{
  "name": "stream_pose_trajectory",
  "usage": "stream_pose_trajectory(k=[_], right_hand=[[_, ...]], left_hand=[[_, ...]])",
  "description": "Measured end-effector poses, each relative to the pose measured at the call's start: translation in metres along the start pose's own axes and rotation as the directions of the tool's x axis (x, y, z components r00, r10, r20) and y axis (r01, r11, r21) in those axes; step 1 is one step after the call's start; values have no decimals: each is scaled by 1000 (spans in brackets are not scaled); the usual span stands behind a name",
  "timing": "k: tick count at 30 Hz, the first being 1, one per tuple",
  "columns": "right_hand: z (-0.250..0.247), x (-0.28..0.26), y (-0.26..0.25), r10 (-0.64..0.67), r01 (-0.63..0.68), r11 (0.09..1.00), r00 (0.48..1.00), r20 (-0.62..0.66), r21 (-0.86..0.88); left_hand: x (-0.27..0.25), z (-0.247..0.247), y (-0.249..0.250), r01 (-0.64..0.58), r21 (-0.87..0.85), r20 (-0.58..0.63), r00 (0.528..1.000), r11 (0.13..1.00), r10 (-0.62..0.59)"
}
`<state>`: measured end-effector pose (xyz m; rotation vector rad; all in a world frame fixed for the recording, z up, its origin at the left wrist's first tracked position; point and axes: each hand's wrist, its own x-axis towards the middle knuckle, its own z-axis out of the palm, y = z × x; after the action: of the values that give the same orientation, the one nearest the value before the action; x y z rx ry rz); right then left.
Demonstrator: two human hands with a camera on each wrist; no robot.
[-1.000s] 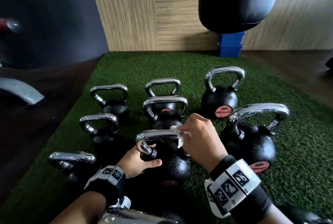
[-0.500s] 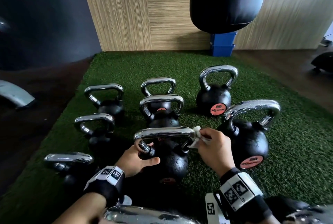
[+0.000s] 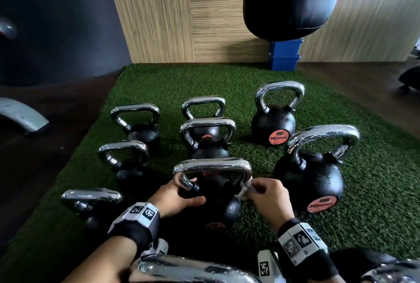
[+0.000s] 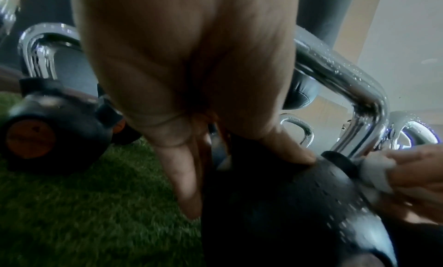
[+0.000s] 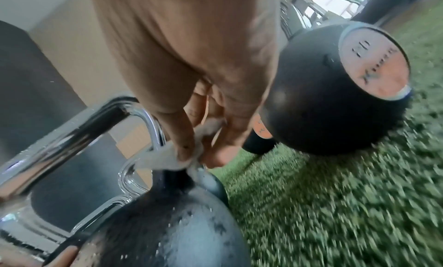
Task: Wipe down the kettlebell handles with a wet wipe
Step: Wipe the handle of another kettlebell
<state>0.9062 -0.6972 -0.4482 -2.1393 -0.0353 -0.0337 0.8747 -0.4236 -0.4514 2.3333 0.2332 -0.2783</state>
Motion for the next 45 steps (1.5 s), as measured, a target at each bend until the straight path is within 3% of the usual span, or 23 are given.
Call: stream_pose_trajectory(k=[3,5,7,8,9,11,14,17,23,27,31,34,37,41,45], right_hand=[[-15,-12,-7,-69,70,989,998,11,-128],[-28,-21,-19,-146,152,982,988,56,-116],[-39,-29,-38,-247,255,964,964,102,-72],[-44,-30,-48,-302,306,951,949,94,-42],[-49,-31,-59,-350,352,936,934,67,-14],[-54,-28,-79,-418,417,908,909,8,23],[-55,-19,-98,-467,469,875,883,-46,119],[-52,-13,-113,-497,495,842,866,-47,213],[-38,-4,-127,-494,508,837,861,-120,203],[-32,-5,-124,-553,565,820,823,-132,90],[-36,-8,-88,-535,533,840,845,-3,100],[-33,-1,-42,-279,277,960,953,-118,-33],[-18,3,-7,-28,29,999,999,17,-43],[14,8,7,-56,28,990,976,209,135],[30,12,17,-68,42,981,989,131,192]], left_hand=[[-3,-26,4,24,349,107,992,937,-65],[-8,-49,14,61,403,-14,998,913,-60],[-16,-69,27,-3,290,-226,972,957,72],[-21,-78,36,-106,204,-320,932,973,168],[-26,-86,48,-223,101,-350,904,970,245],[-37,-94,77,-401,-170,-250,901,900,354],[-50,-94,114,-360,-475,-30,918,803,395],[-53,-88,126,-292,-596,82,904,748,419],[-40,-74,123,-422,-491,-71,892,762,447],[-30,-73,117,-332,-579,-40,924,745,381],[-28,-79,113,-355,-445,-87,931,822,354],[-29,-83,105,-435,-100,-196,890,895,411],[-32,-71,104,-474,142,-244,834,869,495],[-33,-47,106,-544,290,-248,752,788,611],[-35,-41,97,-559,372,-261,703,741,662]])
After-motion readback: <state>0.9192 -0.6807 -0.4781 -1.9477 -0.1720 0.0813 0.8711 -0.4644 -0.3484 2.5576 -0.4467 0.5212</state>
